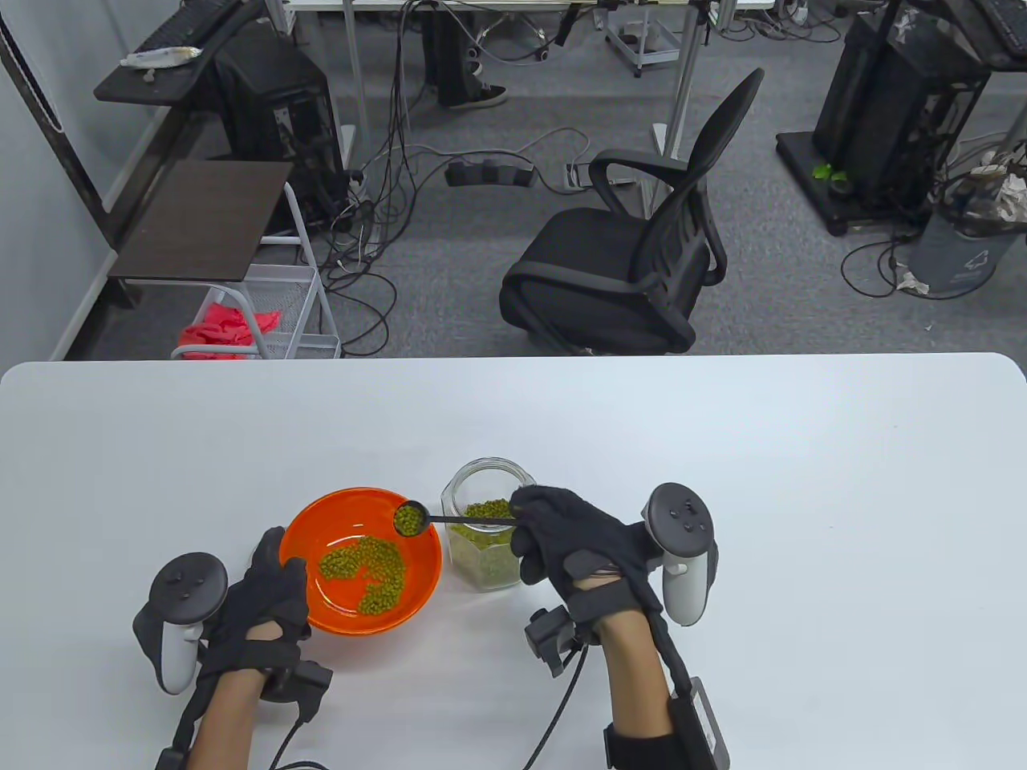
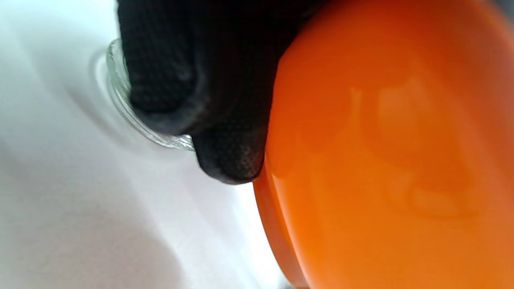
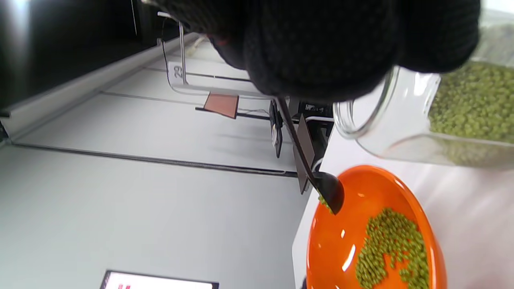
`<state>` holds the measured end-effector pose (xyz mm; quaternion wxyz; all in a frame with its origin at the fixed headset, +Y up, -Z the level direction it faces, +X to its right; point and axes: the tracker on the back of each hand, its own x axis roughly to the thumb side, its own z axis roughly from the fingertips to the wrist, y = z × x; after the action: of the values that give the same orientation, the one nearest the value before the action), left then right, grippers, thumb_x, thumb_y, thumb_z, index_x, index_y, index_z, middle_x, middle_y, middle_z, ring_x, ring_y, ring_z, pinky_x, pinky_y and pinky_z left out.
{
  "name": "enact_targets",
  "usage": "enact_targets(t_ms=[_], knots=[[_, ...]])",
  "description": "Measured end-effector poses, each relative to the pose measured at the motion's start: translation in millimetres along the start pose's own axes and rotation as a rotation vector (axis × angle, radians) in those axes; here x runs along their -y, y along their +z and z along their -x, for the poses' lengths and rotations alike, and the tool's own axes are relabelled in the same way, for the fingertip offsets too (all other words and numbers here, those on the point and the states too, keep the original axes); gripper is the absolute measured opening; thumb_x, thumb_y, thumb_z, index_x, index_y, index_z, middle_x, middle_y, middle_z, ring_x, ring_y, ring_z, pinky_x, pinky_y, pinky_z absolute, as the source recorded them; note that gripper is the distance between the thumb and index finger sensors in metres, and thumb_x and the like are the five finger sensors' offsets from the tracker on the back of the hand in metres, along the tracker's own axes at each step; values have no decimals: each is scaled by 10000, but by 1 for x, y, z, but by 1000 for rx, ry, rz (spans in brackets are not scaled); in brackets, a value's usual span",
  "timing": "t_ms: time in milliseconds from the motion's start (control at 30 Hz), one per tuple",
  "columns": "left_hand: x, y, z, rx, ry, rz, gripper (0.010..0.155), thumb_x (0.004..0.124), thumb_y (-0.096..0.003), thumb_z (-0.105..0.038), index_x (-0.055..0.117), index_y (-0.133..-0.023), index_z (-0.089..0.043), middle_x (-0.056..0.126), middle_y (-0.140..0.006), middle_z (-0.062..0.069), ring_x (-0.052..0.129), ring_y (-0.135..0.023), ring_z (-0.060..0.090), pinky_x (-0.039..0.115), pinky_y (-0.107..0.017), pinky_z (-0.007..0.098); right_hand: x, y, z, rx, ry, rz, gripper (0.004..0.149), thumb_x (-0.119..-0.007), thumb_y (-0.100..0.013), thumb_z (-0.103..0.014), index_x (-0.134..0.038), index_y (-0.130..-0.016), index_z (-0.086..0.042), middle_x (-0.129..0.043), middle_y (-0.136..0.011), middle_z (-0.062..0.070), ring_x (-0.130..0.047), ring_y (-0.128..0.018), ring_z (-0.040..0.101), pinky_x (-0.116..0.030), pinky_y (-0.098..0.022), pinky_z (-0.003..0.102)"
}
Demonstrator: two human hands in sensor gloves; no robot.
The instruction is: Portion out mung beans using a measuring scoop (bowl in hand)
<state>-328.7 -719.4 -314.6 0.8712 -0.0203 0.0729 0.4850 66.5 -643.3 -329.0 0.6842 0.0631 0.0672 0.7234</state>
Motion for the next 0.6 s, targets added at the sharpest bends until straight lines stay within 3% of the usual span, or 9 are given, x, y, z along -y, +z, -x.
enact_targets(t_ms=[333, 600], knots=[[0, 0, 0, -1, 2, -1, 649, 607, -559, -384, 404, -1093, -75, 706, -969, 127, 1133, -442, 228, 960, -240, 230, -43, -2, -6, 20, 190, -157, 423, -755, -480, -181, -783, -866, -9, -882, -636, 307, -990, -328, 294, -776, -401, 602], [-1, 0, 0, -4, 7, -2, 650, 607, -559, -385, 404, -1093, -75, 706, -969, 126, 1132, -442, 227, 960, -240, 229, -61, 0, -10, 42, 308, -259, 431, -776, -463, -136, -795, -882, -38, -864, -696, 319, -986, -404, 340, -745, -442, 633]])
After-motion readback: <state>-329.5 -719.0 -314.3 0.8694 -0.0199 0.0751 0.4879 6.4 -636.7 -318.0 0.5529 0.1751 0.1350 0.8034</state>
